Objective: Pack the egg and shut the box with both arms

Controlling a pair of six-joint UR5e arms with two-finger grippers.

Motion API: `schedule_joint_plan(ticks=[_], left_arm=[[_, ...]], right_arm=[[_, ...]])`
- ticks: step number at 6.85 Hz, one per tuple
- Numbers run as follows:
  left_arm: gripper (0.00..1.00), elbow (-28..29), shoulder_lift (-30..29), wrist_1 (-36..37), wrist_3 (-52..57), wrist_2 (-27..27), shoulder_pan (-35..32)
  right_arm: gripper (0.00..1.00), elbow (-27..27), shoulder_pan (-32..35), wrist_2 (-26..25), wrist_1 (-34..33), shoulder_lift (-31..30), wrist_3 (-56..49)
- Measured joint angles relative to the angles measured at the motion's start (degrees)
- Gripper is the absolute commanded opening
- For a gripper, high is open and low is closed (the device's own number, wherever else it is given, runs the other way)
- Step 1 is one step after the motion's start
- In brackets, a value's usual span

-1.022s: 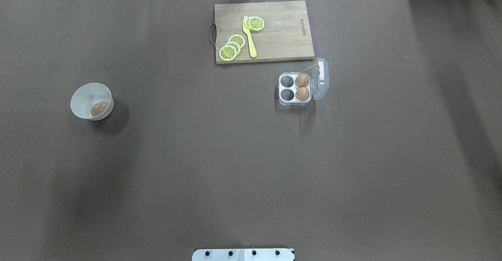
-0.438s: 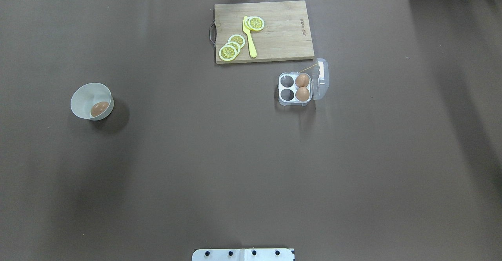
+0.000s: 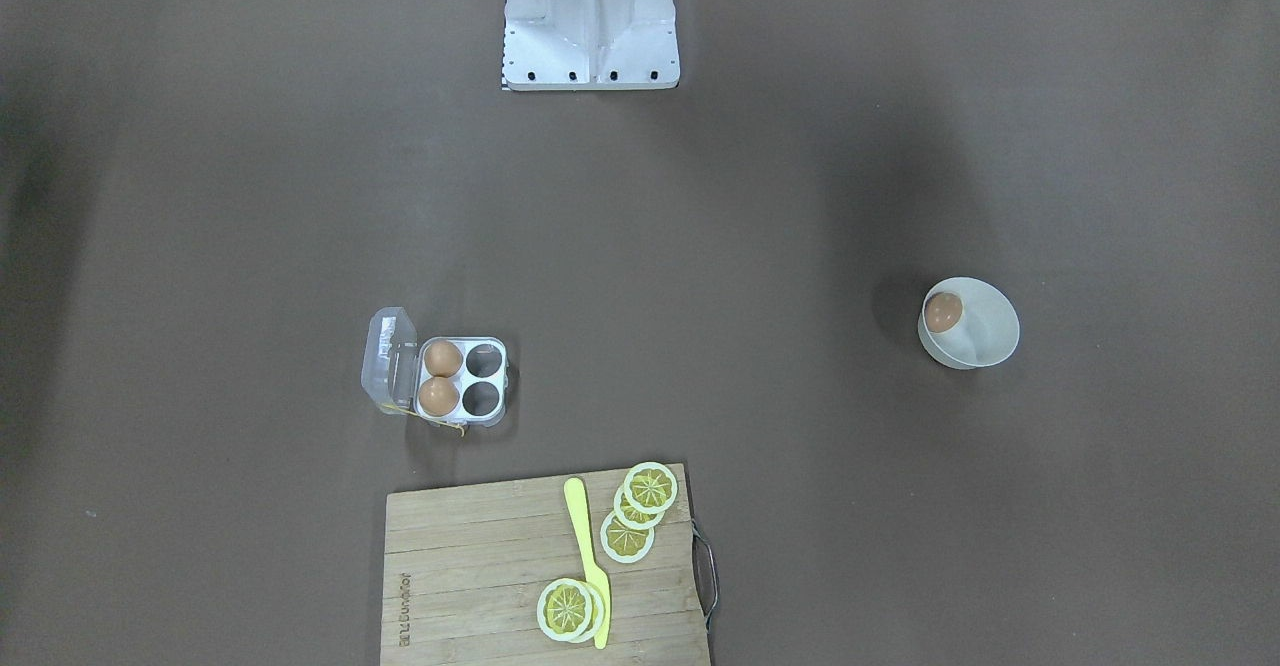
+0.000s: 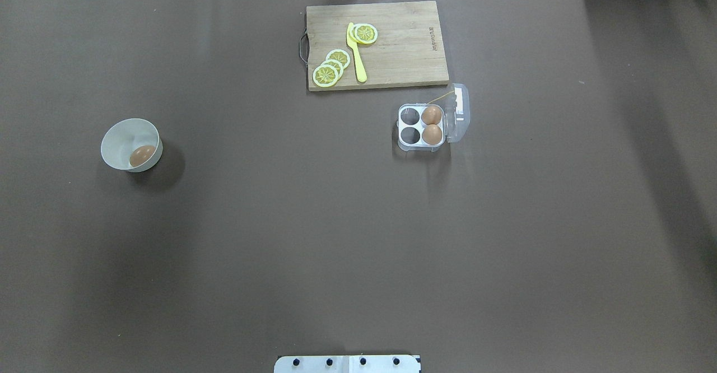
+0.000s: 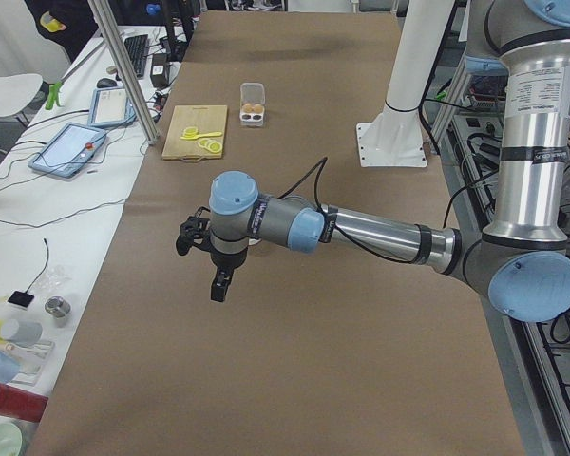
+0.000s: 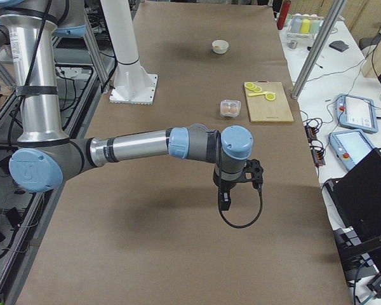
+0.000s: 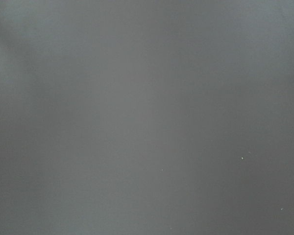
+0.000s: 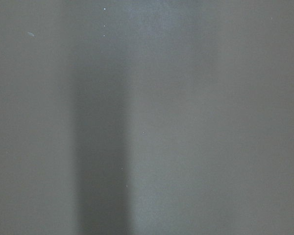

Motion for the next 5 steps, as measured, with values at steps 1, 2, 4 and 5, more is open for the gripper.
schedule_joint_plan(ticks=[1, 2, 4, 5], left_arm=[[0.97, -0.2, -1.8, 0.2, -3.6, -0.1, 1.8], [0.97, -1.1, -3.2, 0.3, -8.2, -0.1, 4.6], [0.97, -4.9, -4.8, 0.3, -20.0, 0.1, 12.3], [0.97, -5.7, -5.9, 0.3, -24.7, 0.5, 16.0]], right_arm=[[1.0, 0.2, 0.0, 0.0, 0.0, 0.0, 0.0], [1.0, 0.3, 0.0, 0.0, 0.0, -0.1, 0.0], [1.0, 0.3, 0.0, 0.1, 0.0, -0.2, 0.0], [1.0, 0.3, -0.1, 0.1, 0.1, -0.3, 0.0]])
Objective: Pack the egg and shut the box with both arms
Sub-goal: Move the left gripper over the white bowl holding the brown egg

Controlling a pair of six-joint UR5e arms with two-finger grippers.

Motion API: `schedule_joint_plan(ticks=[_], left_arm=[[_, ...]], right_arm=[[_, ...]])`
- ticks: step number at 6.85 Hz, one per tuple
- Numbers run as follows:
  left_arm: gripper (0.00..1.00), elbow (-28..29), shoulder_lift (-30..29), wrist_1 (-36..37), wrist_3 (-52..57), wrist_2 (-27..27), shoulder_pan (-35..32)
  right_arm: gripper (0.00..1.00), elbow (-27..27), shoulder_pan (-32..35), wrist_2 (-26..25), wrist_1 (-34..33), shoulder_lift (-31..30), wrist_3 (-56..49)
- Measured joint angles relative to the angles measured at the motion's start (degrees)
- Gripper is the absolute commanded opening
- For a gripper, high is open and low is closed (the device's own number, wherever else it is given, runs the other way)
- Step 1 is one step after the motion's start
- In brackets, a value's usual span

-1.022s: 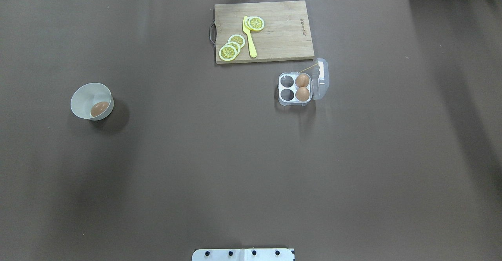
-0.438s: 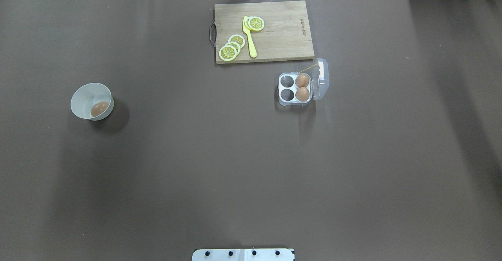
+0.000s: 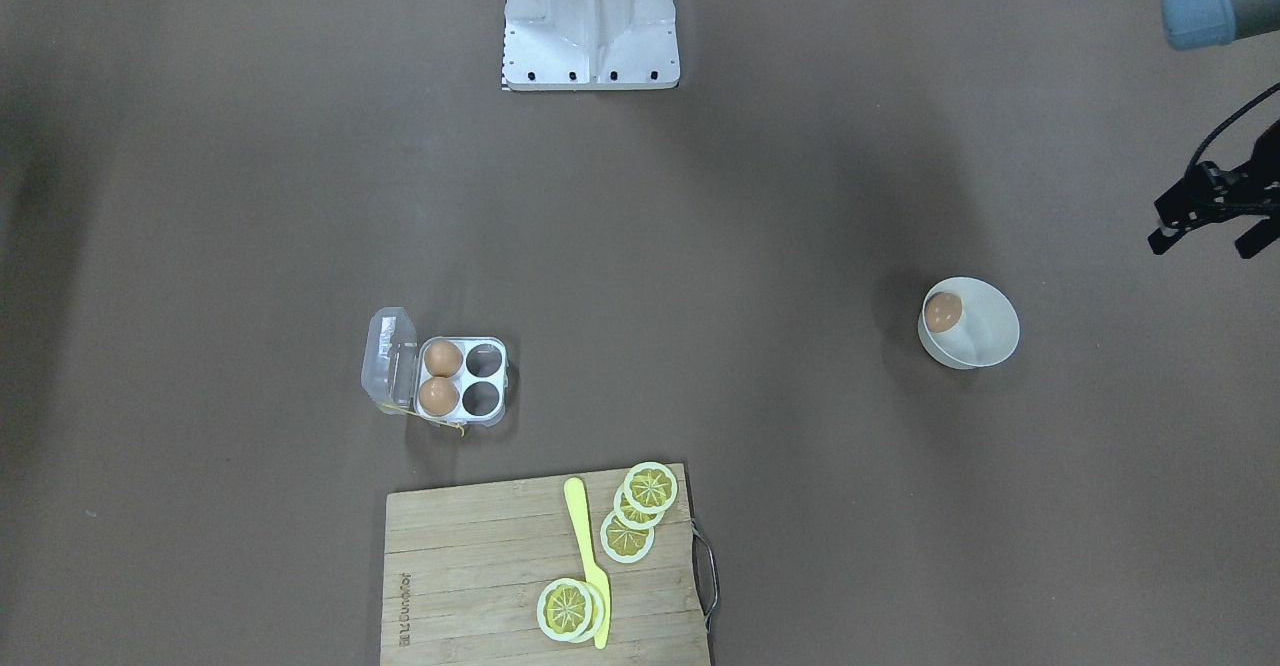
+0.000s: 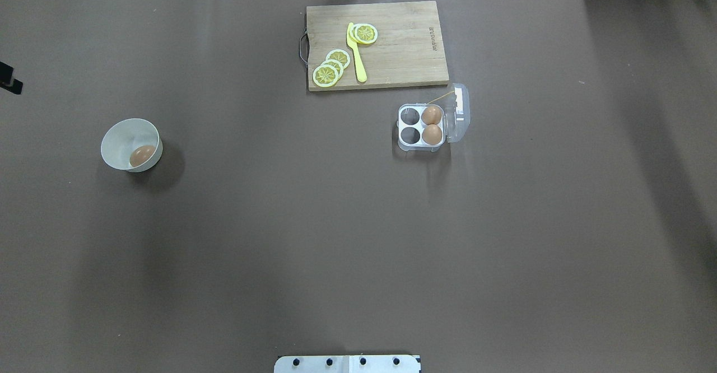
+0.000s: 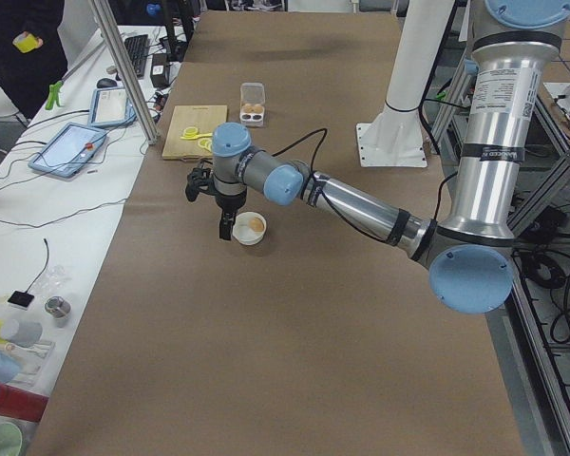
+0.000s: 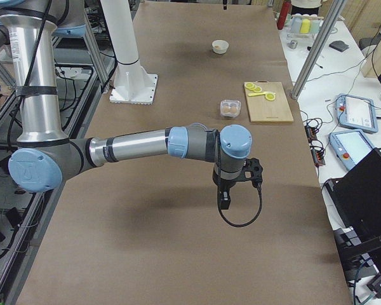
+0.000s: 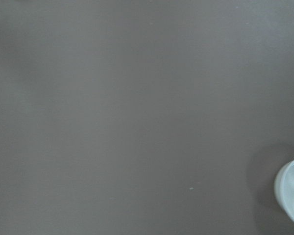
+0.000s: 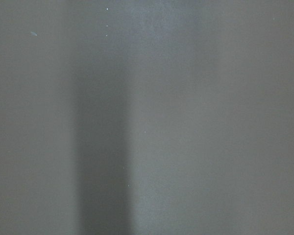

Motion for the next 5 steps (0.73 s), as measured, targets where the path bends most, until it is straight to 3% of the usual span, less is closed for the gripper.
schedule_joint_plan(ticks=[3, 5], left_arm=[[0.88, 2.7, -5.3, -0.5, -7.4, 6.3, 10.2], [0.82, 5.6, -7.5, -0.8, -7.4, 7.4, 12.6]], right_arm=[[1.0, 0.1, -0.1, 0.1, 0.2, -0.1, 0.1], [1.0, 0.2, -0.2, 0.1, 0.4, -0.1, 0.8]])
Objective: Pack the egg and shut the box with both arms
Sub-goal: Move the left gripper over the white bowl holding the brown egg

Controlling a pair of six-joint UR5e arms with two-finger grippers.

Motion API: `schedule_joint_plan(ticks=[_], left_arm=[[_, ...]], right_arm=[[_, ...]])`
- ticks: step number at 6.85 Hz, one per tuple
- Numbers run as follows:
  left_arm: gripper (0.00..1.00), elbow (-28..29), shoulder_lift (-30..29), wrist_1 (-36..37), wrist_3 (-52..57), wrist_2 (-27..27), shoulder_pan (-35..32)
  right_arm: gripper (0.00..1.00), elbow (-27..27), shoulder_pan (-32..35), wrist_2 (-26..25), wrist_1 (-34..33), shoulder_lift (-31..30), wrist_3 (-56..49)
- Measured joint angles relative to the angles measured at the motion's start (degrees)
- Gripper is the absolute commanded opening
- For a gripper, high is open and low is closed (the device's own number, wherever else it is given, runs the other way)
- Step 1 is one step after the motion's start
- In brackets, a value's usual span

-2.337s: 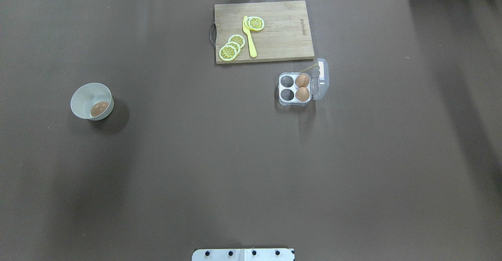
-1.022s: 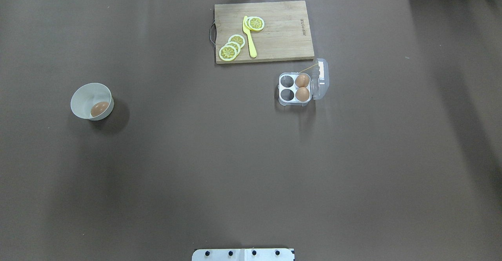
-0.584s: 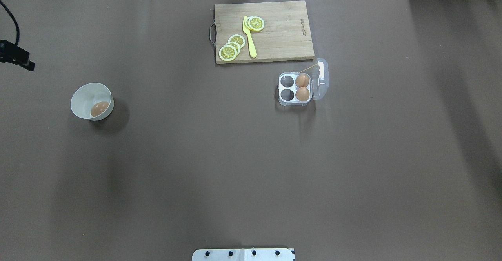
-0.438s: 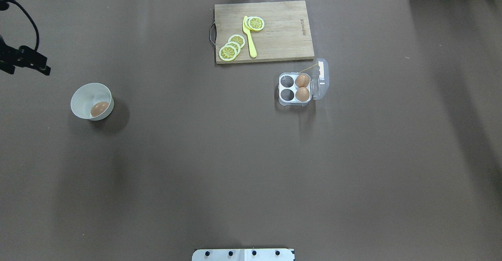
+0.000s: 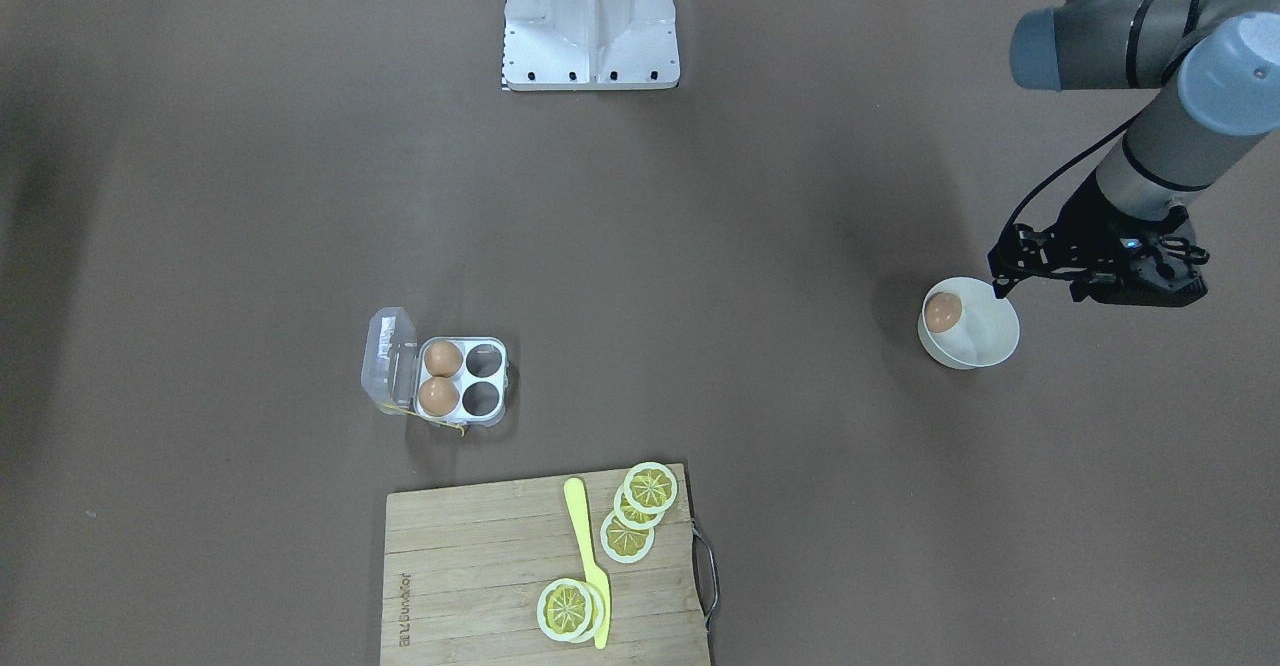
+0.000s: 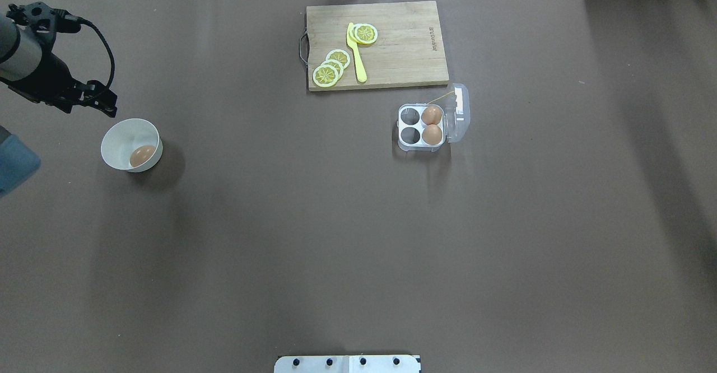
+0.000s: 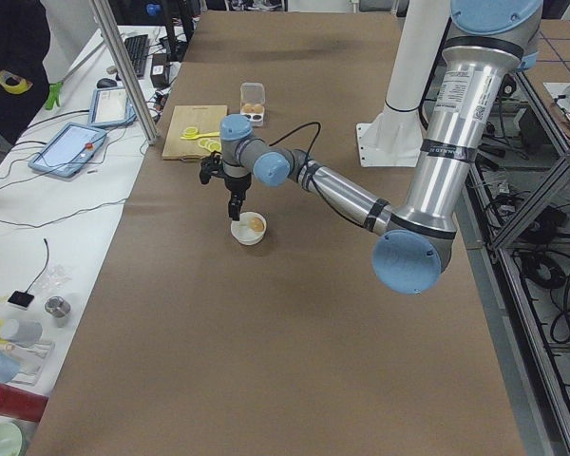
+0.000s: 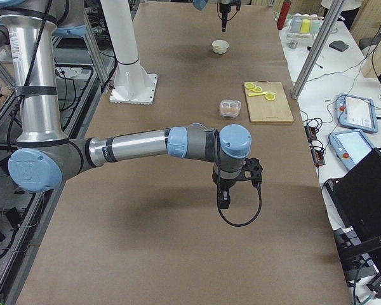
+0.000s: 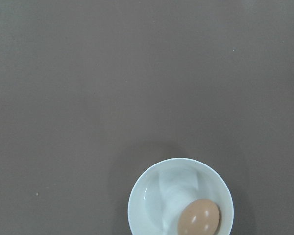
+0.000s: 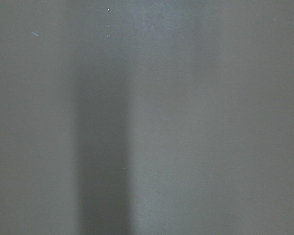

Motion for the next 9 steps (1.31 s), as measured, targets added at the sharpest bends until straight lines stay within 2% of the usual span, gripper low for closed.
schedule_joint_plan(ticks=[4, 9], left_arm=[[0.78, 5.6, -0.5, -6.6, -0.3, 0.1, 3.4], [0.77, 9.7, -2.7, -7.8, -0.2, 0.1, 5.7]], right_arm=[[1.0, 0.0, 0.0, 0.9, 0.1, 0.0, 0.2], [1.0, 0.4, -0.1, 1.2, -0.2, 0.1, 0.2]])
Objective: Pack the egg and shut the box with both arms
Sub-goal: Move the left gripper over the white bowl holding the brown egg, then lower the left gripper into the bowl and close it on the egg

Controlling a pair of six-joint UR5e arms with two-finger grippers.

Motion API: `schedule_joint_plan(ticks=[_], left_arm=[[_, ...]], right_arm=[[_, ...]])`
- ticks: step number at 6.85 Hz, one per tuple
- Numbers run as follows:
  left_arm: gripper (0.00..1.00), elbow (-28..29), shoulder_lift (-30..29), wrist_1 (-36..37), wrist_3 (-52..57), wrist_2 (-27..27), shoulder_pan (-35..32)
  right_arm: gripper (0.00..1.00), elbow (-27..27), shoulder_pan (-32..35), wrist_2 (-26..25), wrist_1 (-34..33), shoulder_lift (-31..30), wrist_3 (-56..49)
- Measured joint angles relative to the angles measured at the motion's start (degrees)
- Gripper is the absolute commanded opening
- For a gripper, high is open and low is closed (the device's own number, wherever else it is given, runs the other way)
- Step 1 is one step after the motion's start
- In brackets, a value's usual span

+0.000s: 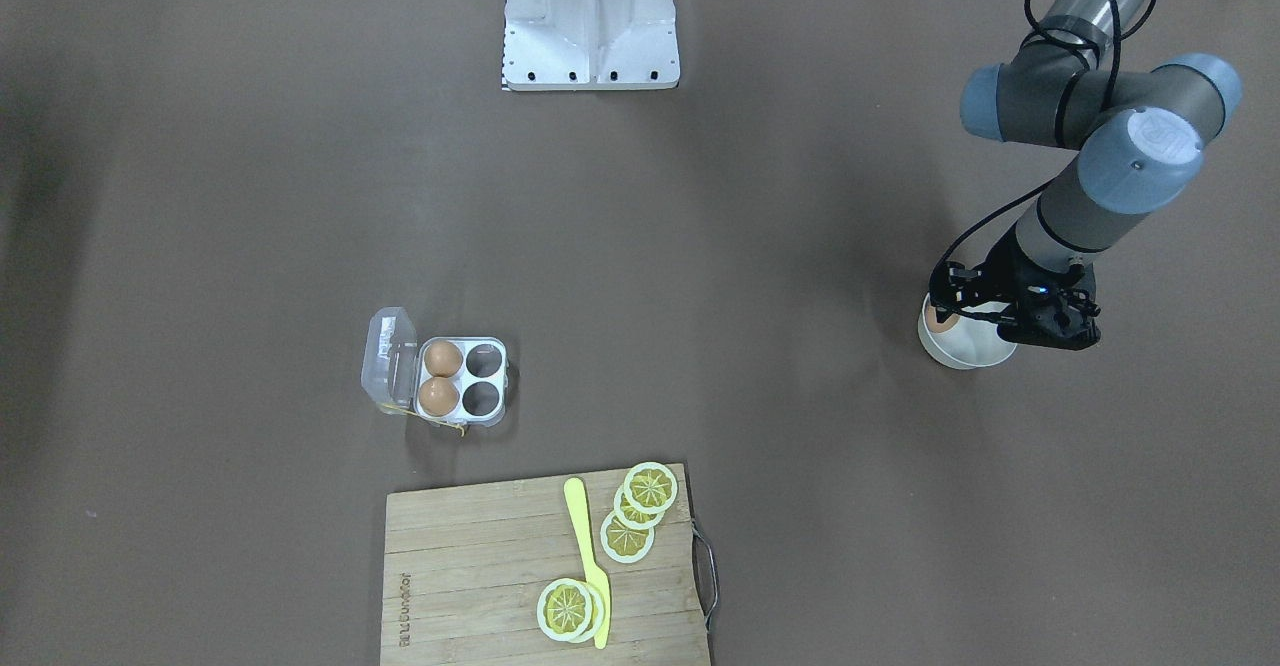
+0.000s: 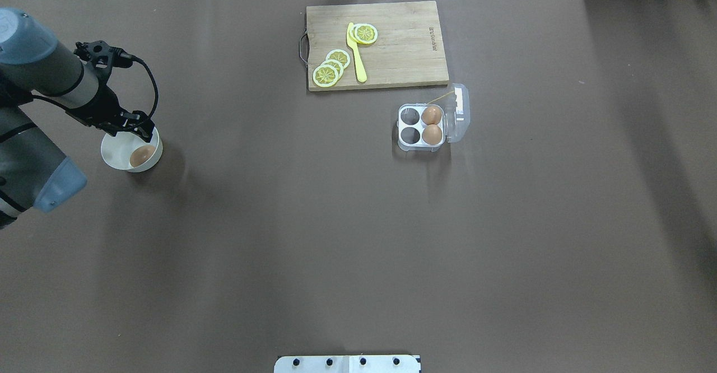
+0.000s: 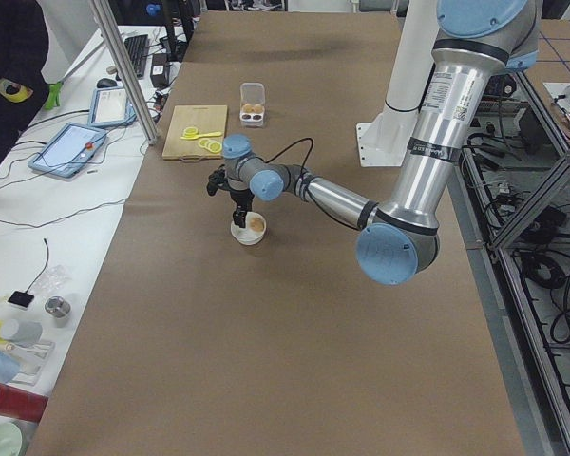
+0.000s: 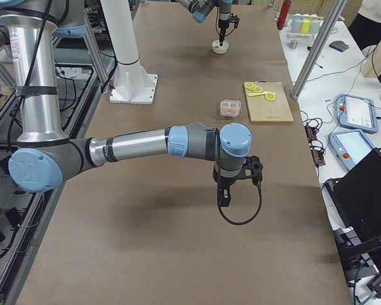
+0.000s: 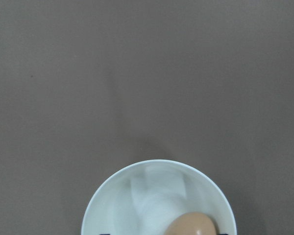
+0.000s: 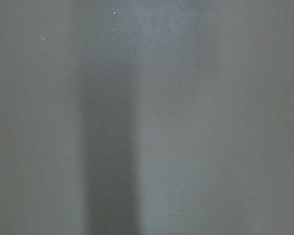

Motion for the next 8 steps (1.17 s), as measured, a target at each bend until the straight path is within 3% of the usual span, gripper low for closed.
schedule_joint_plan(ticks=[8], left_arm=[[0.75, 1.9, 0.2, -0.1, 1.1, -0.1, 0.4]], right_arm=[[1.0, 0.3, 0.0, 0.0, -0.2, 0.0, 0.0]])
